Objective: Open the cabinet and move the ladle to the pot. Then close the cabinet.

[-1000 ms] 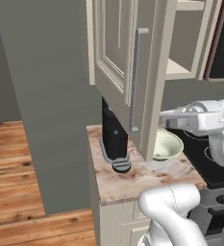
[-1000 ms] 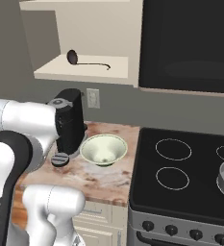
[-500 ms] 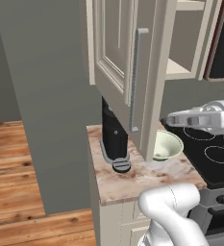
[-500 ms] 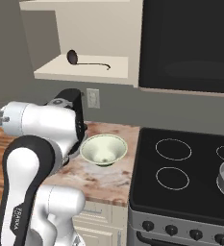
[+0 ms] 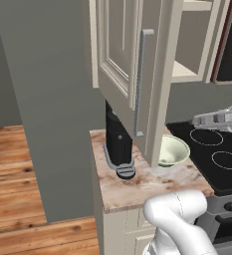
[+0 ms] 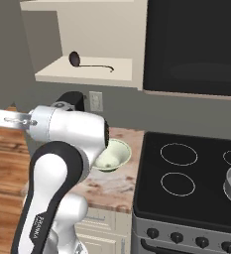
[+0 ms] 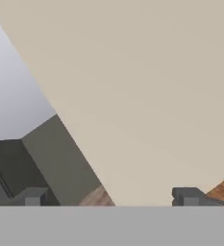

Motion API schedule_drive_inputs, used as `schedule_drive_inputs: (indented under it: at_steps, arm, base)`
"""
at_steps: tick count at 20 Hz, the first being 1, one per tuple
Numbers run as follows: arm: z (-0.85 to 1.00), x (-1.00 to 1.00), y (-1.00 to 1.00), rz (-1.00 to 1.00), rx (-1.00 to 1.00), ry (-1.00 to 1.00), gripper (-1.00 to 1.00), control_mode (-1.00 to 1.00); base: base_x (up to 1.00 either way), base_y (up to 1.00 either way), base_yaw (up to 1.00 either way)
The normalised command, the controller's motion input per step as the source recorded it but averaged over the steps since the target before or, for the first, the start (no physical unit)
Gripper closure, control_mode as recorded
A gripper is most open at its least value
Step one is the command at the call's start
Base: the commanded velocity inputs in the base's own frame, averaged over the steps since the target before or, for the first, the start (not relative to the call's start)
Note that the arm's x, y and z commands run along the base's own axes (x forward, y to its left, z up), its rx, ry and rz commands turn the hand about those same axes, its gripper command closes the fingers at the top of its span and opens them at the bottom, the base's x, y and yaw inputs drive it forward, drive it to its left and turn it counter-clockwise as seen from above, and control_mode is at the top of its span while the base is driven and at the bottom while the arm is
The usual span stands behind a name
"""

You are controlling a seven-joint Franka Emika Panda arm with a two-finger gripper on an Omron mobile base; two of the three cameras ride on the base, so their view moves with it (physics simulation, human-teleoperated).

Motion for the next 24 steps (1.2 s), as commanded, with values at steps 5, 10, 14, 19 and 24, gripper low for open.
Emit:
schedule_drive_inputs:
  at_steps: [5,10,14,19,24]
  arm:
    - [0.00,0.57,-0.26,-0.16,-0.15,0.06,-1.00,-1.00]
    - [-0.11,0.46,-0.17,-0.20,-0.23,0.00,-1.00,-1.00]
    - [-0.07,0.33,-0.17,-0.22,-0.25,0.00,-1.00,-1.00]
    - [0.00,0.24,-0.11,-0.20,-0.18,0.00,-1.00,-1.00]
    - [-0.01,0.21,-0.02,-0.17,-0.15,0.00,-1.00,-1.00]
  base:
    - [0.00,0.00,0.00]
    - [0.00,0.00,0.00]
    - [0.00,0.00,0.00]
    - [0.00,0.00,0.00]
    - [0.00,0.00,0.00]
